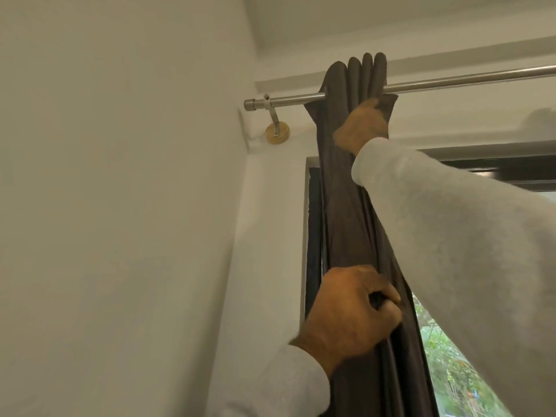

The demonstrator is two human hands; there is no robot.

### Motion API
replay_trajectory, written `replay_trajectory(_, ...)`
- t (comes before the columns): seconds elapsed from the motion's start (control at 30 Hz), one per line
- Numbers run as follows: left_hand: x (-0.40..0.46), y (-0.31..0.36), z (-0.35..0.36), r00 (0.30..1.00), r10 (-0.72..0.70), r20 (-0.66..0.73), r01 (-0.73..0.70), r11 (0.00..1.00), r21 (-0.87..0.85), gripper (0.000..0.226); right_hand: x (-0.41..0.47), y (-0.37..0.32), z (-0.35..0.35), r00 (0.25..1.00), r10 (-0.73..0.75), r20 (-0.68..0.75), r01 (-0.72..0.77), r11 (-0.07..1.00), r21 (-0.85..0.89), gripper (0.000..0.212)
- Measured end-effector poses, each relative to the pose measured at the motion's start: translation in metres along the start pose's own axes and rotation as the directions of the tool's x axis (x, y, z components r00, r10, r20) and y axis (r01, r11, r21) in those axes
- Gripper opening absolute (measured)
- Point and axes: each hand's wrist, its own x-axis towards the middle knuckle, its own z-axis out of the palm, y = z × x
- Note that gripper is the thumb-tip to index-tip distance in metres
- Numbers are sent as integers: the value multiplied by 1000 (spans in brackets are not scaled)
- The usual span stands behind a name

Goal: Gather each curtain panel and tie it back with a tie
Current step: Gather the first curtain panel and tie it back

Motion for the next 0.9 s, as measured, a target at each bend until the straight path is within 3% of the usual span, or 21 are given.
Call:
replay_trajectory(0.07, 5, -3, 2, 1000, 4, 4, -4, 1000, -4, 12, 5, 5, 5, 978, -184, 95, 187, 982, -31, 57)
replay_trajectory(0.13, 7, -10, 2, 999, 21, 25, -21, 1000, 6, 14, 11, 17, 5, 957, -243, 159, 243, 970, 23, 58)
replay_trajectory(0.23, 1, -21, 3, 999, 25, 34, -24, 1000, -3, 14, 12, 38, 4, 963, -218, 157, 206, 974, 92, 64)
replay_trajectory(0.3, -9, -28, 6, 1000, -17, -11, 17, 1000, -11, 22, -2, 43, 3, 978, -165, 127, 152, 983, 103, 56)
replay_trajectory(0.4, -24, -36, 11, 982, -66, -175, 104, 971, 214, 32, -24, 37, 10, 983, -95, 156, 83, 993, 86, 47)
replay_trajectory(0.5, -39, -35, 15, 936, -136, -325, 240, 921, 307, 21, -45, 35, 20, 957, -22, 288, -4, 996, 87, 49)
replay_trajectory(0.6, -49, -30, 23, 871, -290, -396, 407, 877, 255, 46, -66, 40, 31, 954, -6, 300, -20, 996, 84, 37)
replay_trajectory(0.73, -57, -23, 30, 835, -454, -311, 543, 769, 338, 23, -98, 52, 32, 938, -40, 345, 16, 997, 70, 26)
replay_trajectory(0.9, -73, -7, 44, 810, -539, -231, 585, 714, 384, 30, -142, 74, 28, 915, -99, 391, 88, 995, 47, 22)
